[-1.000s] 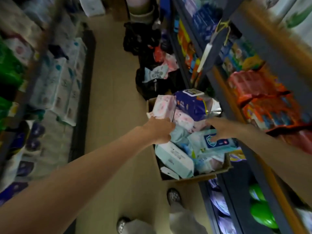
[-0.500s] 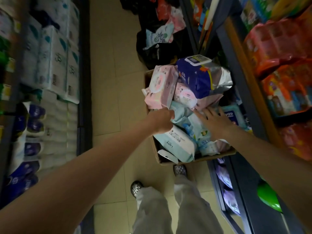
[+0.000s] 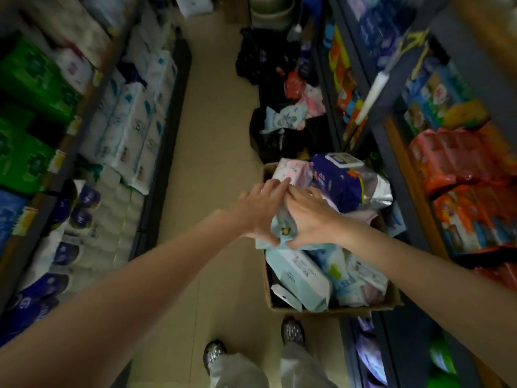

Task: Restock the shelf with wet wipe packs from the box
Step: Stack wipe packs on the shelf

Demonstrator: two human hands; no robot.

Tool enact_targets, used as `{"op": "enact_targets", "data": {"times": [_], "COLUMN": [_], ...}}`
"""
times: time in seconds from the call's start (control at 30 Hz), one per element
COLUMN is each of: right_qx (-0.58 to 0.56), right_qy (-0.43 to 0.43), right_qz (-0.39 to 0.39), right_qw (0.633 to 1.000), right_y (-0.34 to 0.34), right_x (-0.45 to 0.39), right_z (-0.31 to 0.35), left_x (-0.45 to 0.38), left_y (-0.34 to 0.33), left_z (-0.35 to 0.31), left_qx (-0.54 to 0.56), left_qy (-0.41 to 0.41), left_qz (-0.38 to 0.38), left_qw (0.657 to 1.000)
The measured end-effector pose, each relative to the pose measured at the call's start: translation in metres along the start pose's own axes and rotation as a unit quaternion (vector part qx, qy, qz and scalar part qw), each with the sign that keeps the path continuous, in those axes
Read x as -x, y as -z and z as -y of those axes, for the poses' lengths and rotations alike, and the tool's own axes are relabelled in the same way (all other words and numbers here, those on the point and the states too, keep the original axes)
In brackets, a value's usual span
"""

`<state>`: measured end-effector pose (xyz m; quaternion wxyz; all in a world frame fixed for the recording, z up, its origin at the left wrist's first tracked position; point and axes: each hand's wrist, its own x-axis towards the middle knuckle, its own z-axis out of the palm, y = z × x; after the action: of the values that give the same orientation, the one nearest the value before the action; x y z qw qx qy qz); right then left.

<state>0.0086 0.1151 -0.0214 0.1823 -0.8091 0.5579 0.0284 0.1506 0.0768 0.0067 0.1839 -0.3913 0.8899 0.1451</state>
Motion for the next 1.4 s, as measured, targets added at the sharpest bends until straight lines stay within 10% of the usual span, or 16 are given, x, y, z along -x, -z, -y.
{"op": "enact_targets", "data": {"times": [0.43,0.8,1.0,1.17,1.27,1.4], "right_qx": [-0.041,-0.240,-0.473,-0.616,-0.637,-0.536], "right_qy": [0.159,0.250,0.356,0.393,0.412,0.500], "right_qz": [-0.191,-0.121,-0.034,-0.060,-0.048,-0.021], "right_qw": [0.968,0.930,0.805,0.680,0.650,0.680], "right_y": [0.167,0.250,0.275,0.290,0.314,0.349], "right_x": [-0.092,-0.135,-0.153,-0.171,-0.184,-0.197], "right_z": [0.219,0.419,0.537,0.621,0.662,0.707], "left_x": [0.219,0.468,0.563,0.623,0.650,0.676], "left_y": [0.148,0.252,0.262,0.254,0.237,0.226], "left_z": [0.162,0.276,0.294,0.327,0.343,0.371], "left_qx": [-0.105,-0.384,-0.446,-0.133,0.262,0.321], "left_qy": [0.084,0.064,0.037,0.259,0.290,0.255], "left_qz": [-0.267,-0.273,-0.336,-0.615,-0.580,-0.603], "left_qw": [0.954,0.880,0.829,0.732,0.715,0.684]}}
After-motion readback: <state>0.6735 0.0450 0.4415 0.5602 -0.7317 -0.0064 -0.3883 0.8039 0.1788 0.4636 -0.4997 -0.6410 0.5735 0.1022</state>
